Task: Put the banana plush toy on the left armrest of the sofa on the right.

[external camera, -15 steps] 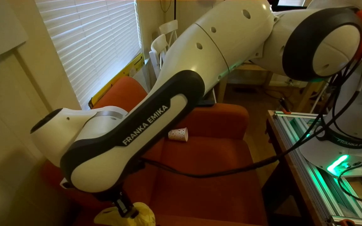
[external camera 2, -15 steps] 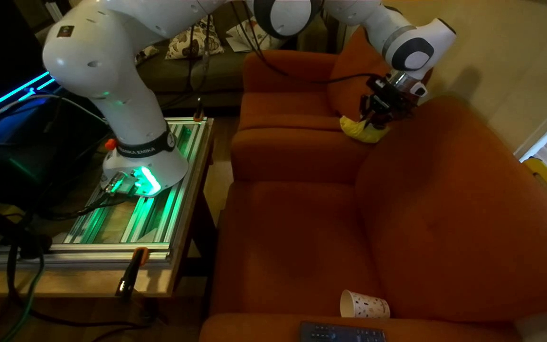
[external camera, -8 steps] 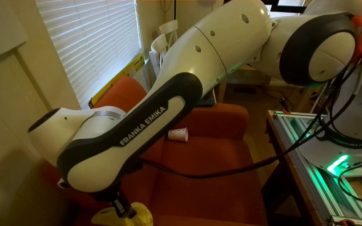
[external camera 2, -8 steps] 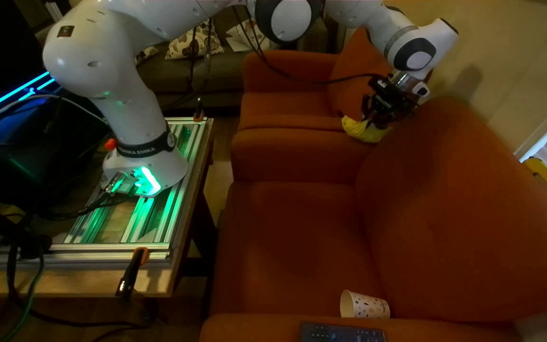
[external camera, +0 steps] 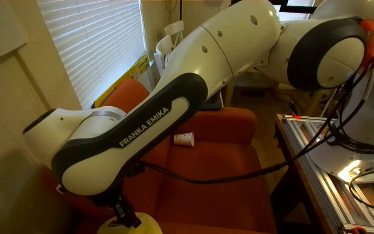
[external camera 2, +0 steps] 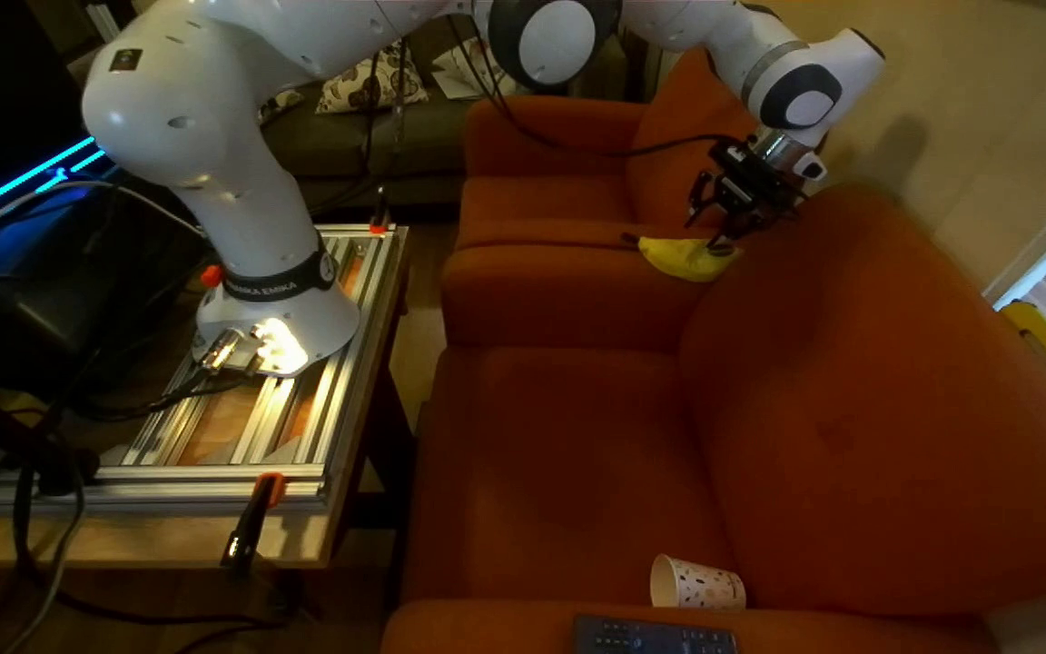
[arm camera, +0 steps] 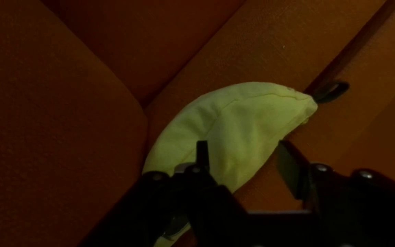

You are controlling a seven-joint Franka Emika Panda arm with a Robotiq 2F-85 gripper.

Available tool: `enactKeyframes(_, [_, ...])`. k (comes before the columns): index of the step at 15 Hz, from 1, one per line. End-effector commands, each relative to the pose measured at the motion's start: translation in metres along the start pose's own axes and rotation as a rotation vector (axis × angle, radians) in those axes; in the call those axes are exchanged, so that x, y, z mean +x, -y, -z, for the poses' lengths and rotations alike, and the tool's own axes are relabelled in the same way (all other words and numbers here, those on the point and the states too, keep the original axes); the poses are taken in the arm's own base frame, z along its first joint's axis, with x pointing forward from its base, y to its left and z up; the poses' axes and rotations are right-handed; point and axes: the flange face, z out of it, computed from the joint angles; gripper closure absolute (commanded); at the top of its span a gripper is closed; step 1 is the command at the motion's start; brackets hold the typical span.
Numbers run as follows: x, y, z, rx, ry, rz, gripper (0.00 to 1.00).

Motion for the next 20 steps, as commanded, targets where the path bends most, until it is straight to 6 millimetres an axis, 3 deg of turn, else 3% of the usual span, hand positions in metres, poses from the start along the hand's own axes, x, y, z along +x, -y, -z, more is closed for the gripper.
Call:
enactKeyframes(1, [0.003,0.0,0.005,-0.004,0.011,0.004,0.13])
enactKeyframes(2, [0.003,0.0,0.007,-0.004,0.009,0.005,0.05])
enactKeyframes(4, [0.003,0.001,0.011,0.0,0.003,0.007,0.0])
enactKeyframes(12, [-0.002,0.013,0.034,0.042,0.039,-0.06,0.0])
enactKeyframes(20, [-0.007,0.024,0.084,0.032,-0.001,-0.229,0.0])
